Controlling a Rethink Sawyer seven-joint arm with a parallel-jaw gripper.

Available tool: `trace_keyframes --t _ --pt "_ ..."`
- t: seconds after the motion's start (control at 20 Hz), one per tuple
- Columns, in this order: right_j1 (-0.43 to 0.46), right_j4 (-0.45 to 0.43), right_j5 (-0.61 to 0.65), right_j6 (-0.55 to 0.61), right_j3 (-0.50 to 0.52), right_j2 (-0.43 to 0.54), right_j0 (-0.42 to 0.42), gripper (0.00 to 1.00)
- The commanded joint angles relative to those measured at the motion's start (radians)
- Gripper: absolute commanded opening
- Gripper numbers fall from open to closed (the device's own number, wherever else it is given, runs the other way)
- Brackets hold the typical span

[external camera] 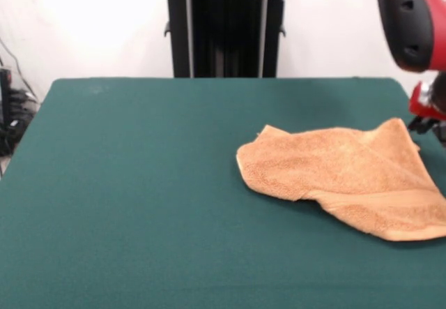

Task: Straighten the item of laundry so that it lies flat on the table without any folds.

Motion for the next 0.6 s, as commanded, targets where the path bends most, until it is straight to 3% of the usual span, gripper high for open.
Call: trace_keyframes --t 0.05,0.6 --pt "0.057 -0.033 0.087 0.149 -0.047 0.038 -0.064 0.0" --pt "0.071 -0.075 0.154 0.092 -0.111 0.042 -0.128 0.0"
